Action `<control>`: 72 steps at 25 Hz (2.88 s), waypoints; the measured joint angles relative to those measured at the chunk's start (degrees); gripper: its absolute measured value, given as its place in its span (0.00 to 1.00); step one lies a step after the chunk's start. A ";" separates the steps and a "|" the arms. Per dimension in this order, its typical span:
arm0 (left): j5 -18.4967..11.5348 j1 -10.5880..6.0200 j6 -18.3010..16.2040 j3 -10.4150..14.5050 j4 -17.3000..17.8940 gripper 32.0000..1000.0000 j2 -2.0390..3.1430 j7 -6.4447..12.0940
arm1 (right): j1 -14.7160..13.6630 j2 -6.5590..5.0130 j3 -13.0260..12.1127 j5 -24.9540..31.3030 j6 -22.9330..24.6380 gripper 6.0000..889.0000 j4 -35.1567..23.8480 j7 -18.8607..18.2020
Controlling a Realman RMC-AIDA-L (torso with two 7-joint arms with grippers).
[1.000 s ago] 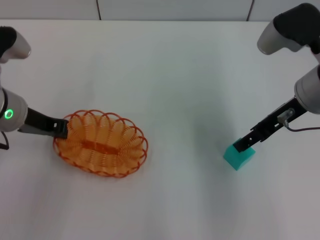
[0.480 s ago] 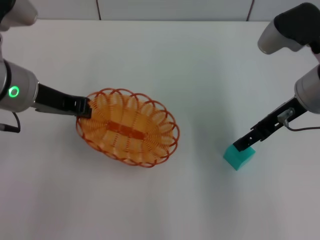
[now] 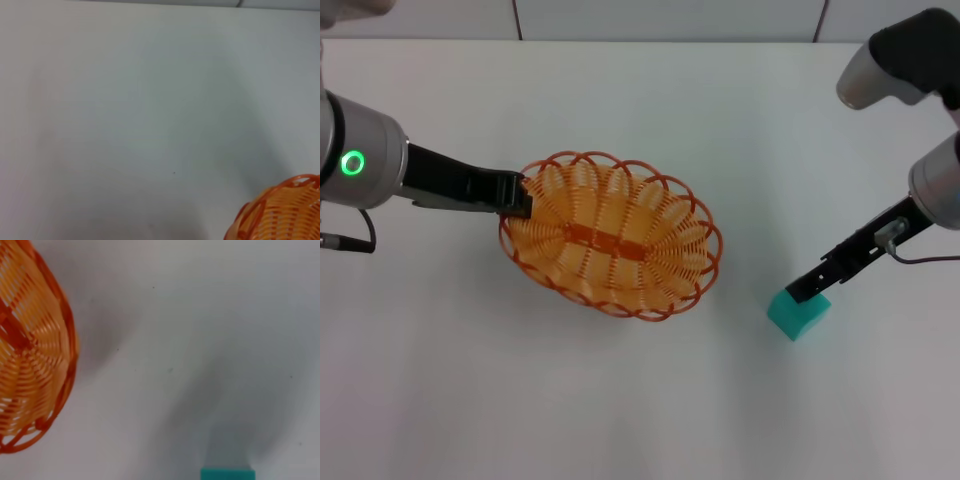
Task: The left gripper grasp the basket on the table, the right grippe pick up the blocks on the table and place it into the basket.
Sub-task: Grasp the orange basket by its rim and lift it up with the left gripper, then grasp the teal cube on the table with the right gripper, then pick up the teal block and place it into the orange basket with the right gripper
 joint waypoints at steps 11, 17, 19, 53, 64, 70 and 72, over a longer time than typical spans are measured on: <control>-1.34 0.04 0.62 0.70 0.43 0.06 0.02 -0.04 | 0.31 0.01 -0.59 -0.02 -4.22 0.99 5.14 -0.79; -1.39 -0.04 0.84 0.71 0.32 0.05 0.05 0.12 | 0.88 0.14 -0.79 0.49 -7.35 0.99 9.81 -2.10; -1.39 -0.09 0.88 0.71 0.22 0.05 0.05 0.21 | 1.66 0.16 -0.85 1.21 -8.49 0.99 12.04 -2.75; -1.44 -0.35 1.78 1.32 -0.59 0.05 0.05 0.44 | 4.22 0.26 -3.11 3.27 -15.36 0.95 20.63 -5.61; -1.48 -0.26 1.84 1.32 -0.59 0.05 0.05 0.61 | 4.92 0.14 -2.70 3.61 -15.83 0.83 22.34 -5.52; -1.48 -0.23 1.84 1.32 -0.59 0.05 0.05 0.67 | 4.96 0.19 -3.01 3.62 -15.55 0.66 22.18 -5.53; -1.48 -0.19 1.84 1.32 -0.59 0.05 0.05 0.67 | 4.96 0.18 -2.97 3.64 -15.54 0.61 22.18 -5.53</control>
